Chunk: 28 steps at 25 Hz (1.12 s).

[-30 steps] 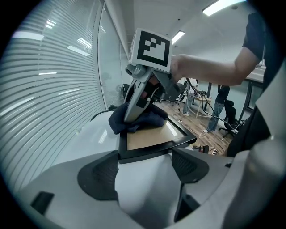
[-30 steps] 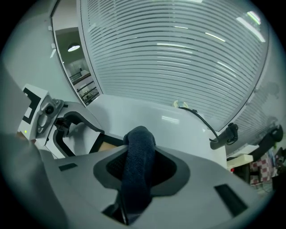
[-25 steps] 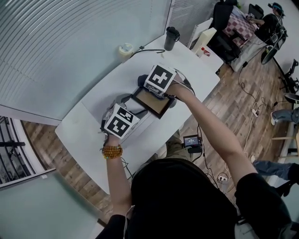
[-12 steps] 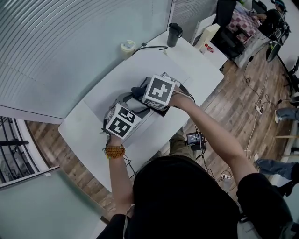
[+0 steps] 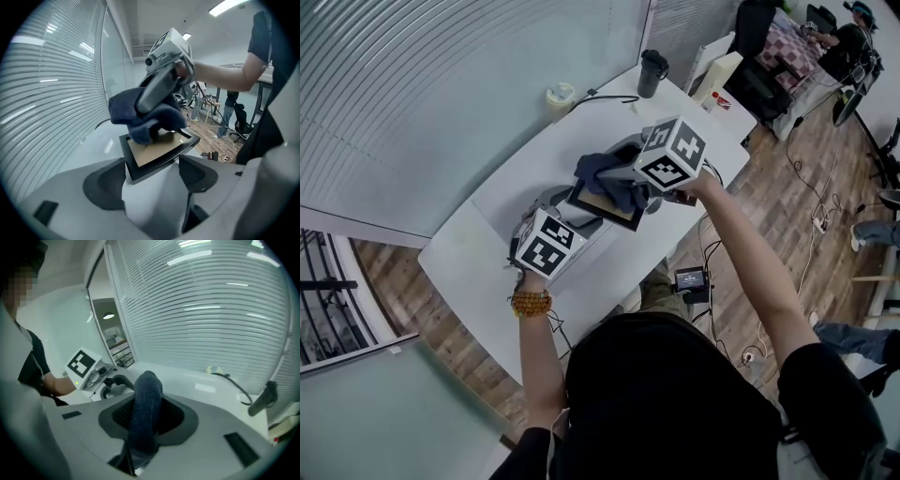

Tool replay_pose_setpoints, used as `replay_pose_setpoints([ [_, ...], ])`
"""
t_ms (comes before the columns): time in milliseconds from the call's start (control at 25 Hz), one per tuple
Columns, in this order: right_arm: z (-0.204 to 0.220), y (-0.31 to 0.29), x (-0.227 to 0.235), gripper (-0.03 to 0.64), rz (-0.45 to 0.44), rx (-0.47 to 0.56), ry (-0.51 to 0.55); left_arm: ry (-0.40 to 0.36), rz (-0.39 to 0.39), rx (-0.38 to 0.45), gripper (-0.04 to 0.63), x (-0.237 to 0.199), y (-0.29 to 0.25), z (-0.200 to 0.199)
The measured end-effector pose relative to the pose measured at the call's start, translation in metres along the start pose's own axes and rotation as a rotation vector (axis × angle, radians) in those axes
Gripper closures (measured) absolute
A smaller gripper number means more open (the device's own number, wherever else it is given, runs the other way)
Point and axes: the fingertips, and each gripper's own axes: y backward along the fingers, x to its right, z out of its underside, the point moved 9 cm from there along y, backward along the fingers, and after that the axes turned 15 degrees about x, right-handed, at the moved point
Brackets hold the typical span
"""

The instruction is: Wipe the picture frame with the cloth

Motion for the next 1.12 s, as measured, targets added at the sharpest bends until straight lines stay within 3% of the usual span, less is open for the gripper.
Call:
replay_pose_setpoints([
  [120,-0.007,0.012,0.032,0.527,0.147,0.019,0.01,-0.017,-0.015,0.028,0.239,0.001,0.004,-0.002],
  [240,-0.002,0.002,0.042,0.527,0.129,-0.015,-0.023,-0.04,-0.031,0.07,0.247,0.004,0.006,-0.011],
  [440,0.011,-0.025,0.044,0.526,0.119,-0.087,0.007,-0.132,0.081,-0.071,0.281,0.005,-0.003,-0.014],
  [480,0.011,-0.029,0.044,0.526,0.119,-0.093,0.01,-0.133,0.089,-0.082,0.307,0.003,-0.004,-0.015],
  [720,0.01,-0.039,0.038,0.528,0.134,-0.176,0.073,-0.106,0.088,-0.083,0.307,-0.001,-0.005,-0.013],
  [880,0.015,-0.034,0.037,0.529,0.139,-0.178,0.057,-0.065,0.056,-0.029,0.308,0.002,-0.003,-0.006],
  [1120,0.023,-0.019,0.035,0.529,0.15,-0.195,0.032,-0.035,0.054,-0.023,0.308,0.0,-0.003,-0.005],
])
